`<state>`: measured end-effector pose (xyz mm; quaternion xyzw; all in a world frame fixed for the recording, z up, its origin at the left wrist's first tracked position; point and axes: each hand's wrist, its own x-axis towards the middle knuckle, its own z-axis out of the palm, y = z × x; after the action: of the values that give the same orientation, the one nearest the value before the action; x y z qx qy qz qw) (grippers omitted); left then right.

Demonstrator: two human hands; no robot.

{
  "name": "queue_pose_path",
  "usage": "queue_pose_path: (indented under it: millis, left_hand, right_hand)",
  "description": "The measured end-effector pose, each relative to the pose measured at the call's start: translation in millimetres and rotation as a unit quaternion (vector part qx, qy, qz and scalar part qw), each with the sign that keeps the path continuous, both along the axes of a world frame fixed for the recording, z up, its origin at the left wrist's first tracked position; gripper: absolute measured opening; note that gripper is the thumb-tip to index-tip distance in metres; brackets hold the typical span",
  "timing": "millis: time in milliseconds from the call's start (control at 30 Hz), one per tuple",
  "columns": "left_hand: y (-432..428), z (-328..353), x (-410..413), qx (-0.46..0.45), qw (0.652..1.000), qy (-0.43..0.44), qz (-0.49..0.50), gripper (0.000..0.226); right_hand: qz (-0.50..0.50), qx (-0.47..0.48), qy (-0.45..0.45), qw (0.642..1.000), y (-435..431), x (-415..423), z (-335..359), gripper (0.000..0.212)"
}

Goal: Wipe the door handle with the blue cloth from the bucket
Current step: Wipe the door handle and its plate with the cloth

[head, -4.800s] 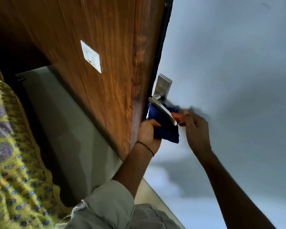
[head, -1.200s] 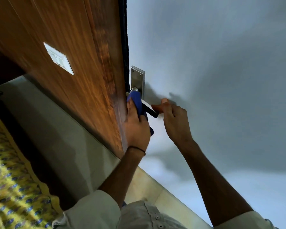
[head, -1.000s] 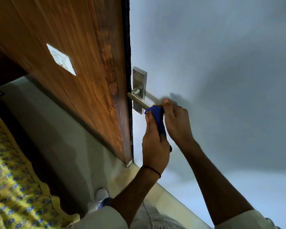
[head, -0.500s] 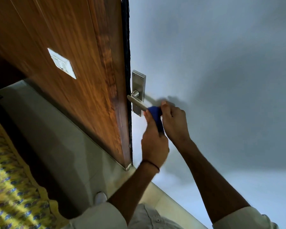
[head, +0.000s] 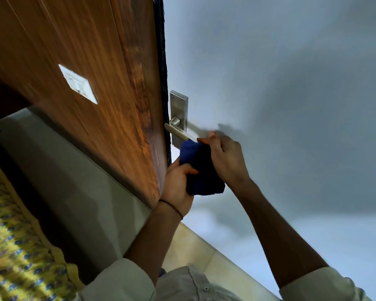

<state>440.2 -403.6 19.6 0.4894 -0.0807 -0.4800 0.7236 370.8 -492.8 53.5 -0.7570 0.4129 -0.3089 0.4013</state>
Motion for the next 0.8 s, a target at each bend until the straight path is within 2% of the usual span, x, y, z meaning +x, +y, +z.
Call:
queue_pose_path:
  millis: [100, 200, 300, 367, 467, 533, 633, 700, 800]
  left_hand:
    - [11, -18, 14, -0.020, 0.995, 0.094, -0.023, 0.045]
    - [15, -33, 21, -0.018, 0.990, 0.143, -0.005, 0.049]
    - [21, -43, 21, -0.027, 0.986, 0.167, 0.004, 0.056]
    - [24, -44, 16, -0.036, 0.984, 0.173, -0.013, 0.049]
    - [25, -42, 7, 0.001, 0.993, 0.110, -0.046, 0.041]
    - [23, -40, 6, 0.046, 0.998, 0.027, -0.043, 0.034]
    - [21, -40, 11, 0.090, 0.993, -0.075, -0.026, 0.027]
    - [22, -40, 14, 0.089, 0.992, -0.086, -0.033, 0.026]
    - [26, -39, 12, 0.063, 0.992, -0.050, -0.096, 0.028]
  right_hand:
    - [0.018, -0.013, -0.010, 1.000, 1, -7, -2, 0.040]
    - [-0.050, -0.005, -0.068, 0.996, 15, -21, -16, 0.028]
    - [-0.124, 0.132, -0.123, 0.976, 34, -35, -44, 0.030]
    - [-0.083, 0.244, -0.102, 0.961, 46, -39, -62, 0.037]
    - [0.030, 0.384, -0.180, 0.905, 58, -41, -75, 0.045]
    - [0.039, 0.423, -0.224, 0.877, 59, -42, -72, 0.045]
    - [0.045, 0.408, -0.221, 0.884, 53, -42, -73, 0.044]
    - [0.047, 0.408, -0.225, 0.884, 50, -42, -74, 0.044]
    - [0.058, 0.449, -0.257, 0.854, 51, -41, -77, 0.044]
